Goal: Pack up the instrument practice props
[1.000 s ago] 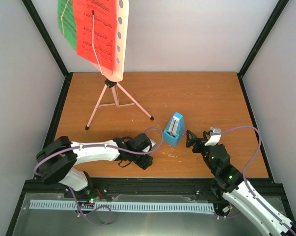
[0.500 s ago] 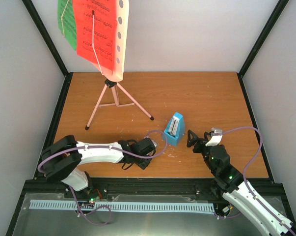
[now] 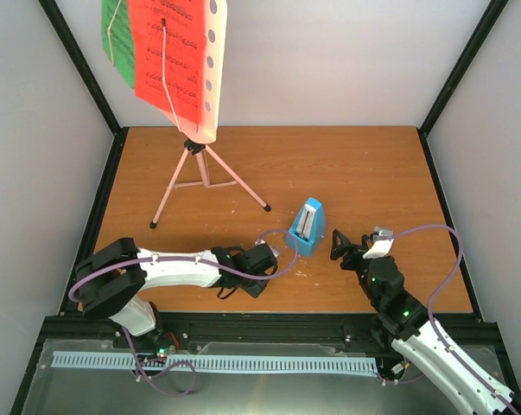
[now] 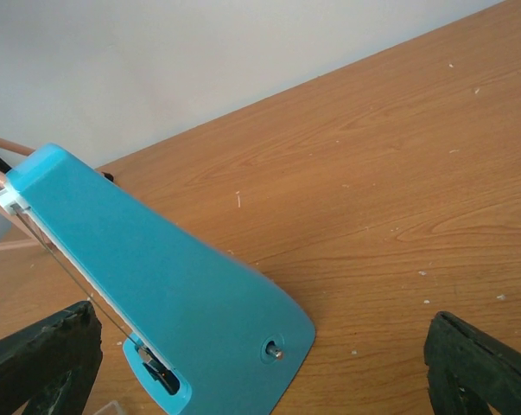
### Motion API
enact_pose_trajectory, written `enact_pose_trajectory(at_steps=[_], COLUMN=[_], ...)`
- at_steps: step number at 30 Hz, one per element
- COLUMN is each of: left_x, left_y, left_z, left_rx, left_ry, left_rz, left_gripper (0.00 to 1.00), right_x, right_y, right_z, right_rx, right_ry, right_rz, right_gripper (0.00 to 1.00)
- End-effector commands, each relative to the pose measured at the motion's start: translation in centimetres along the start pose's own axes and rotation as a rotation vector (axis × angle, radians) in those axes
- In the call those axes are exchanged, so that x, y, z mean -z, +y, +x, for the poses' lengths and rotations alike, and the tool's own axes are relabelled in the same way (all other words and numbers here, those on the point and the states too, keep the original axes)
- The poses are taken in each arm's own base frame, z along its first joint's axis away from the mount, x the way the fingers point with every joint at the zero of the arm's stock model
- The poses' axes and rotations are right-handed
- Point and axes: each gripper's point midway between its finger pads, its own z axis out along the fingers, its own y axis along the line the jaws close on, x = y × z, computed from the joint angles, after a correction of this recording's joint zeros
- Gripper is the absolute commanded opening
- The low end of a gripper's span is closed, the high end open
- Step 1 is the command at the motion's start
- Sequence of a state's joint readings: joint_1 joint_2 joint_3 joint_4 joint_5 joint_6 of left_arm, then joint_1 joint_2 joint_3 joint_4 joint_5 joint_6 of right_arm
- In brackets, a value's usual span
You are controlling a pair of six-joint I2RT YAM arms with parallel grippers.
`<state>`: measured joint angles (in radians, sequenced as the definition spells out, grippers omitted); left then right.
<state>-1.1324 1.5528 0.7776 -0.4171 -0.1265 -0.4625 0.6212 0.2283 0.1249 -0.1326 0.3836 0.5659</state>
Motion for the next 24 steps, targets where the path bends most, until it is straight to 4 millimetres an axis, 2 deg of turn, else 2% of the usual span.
enact_pose_trajectory(at_steps=[1, 7, 12, 15, 19, 22, 24], left_x=[1.5, 4.0, 7.3, 10.1, 15.1, 19.1, 21.0], left_y=[-1.8, -2.2, -2.9, -2.8, -3.4, -4.1, -4.2], left_z=[-2.1, -3.6, -5.8, -7.7, -10.3, -11.6, -12.0], left_rx=[0.016, 0.049, 0.097, 0.124, 0.088, 0.058, 0.049], left_ry=[-0.068, -0.153, -0.243, -0.327, -0.484, -0.590, -0.636], left_rz=[0.073, 0.120, 0.259, 0.380, 0.515, 0.645, 0.734], left_gripper=[0.00, 0.00, 0.00, 0.00, 0.00, 0.00, 0.00], right_x=[0.3, 0.7, 1.0, 1.6, 2.7, 3.2, 3.4], right_y=[-0.7, -0.2, 1.8, 4.3, 7.8, 9.5, 10.4], right_z=[-0.6, -1.1, -2.1, -3.4, -5.7, -6.8, -7.2], right_rx=[-0.006, -0.011, -0.001, 0.011, 0.020, -0.013, -0.044], right_ry=[-0.020, -0.031, -0.031, -0.030, -0.033, -0.023, -0.007], right_rz=[0.036, 0.010, -0.077, -0.180, -0.321, -0.381, -0.418], right_gripper=[1.00, 1.00, 1.00, 1.00, 1.00, 1.00, 1.00])
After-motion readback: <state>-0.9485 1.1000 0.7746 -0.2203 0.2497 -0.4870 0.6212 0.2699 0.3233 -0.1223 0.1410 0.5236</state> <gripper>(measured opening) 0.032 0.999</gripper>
